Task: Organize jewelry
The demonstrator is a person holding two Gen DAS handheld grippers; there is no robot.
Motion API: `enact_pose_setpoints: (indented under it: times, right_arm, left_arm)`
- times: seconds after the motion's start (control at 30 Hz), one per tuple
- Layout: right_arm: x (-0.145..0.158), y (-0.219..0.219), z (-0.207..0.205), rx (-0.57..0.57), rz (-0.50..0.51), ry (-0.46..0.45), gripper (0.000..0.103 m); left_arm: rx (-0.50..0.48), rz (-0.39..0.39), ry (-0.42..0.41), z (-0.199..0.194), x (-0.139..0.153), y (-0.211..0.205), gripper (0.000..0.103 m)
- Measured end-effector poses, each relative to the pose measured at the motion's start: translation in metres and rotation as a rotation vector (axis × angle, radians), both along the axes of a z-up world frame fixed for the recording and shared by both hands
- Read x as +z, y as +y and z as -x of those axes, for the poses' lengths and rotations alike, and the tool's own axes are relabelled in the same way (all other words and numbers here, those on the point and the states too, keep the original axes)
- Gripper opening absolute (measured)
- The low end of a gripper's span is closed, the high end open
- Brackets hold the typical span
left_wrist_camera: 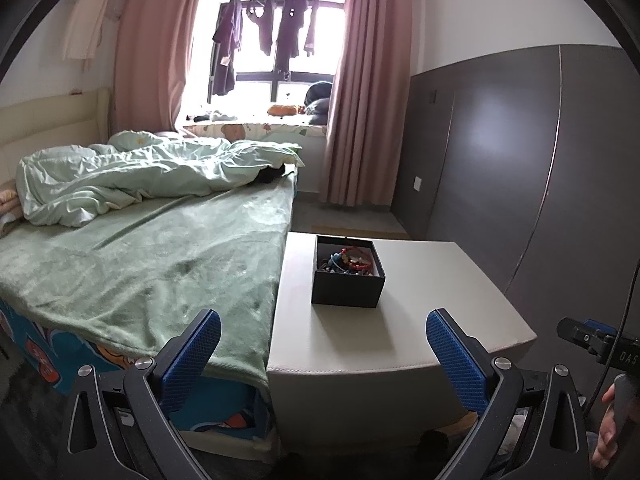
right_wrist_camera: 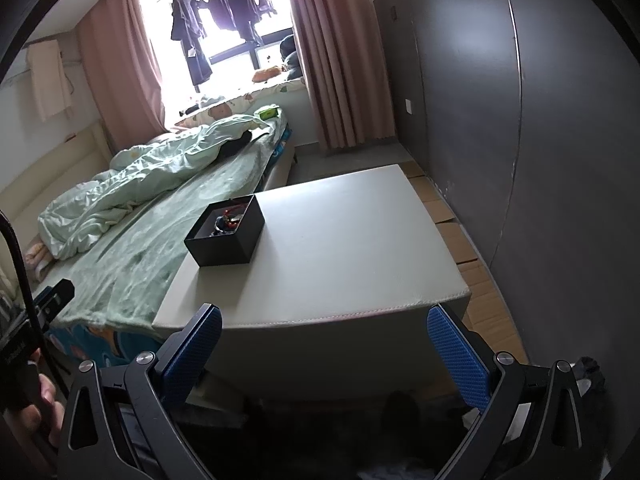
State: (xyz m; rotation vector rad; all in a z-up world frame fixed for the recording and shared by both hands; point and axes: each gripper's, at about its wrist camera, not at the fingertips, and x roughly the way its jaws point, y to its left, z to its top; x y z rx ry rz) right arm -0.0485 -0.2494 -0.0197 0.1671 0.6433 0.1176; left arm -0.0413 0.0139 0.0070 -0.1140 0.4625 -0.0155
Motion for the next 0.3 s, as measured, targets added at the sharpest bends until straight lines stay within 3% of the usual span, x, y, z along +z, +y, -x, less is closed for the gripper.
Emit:
enact_pose_setpoints:
  times: [0.3]
  right_arm:
    - [-0.0018,0.0015,-0.0014,-0.002,0.018,0.005,0.103]
  left_arm:
    - [-0.013,0.0,0.0,0.0,-0.0016,-0.0015,0.103]
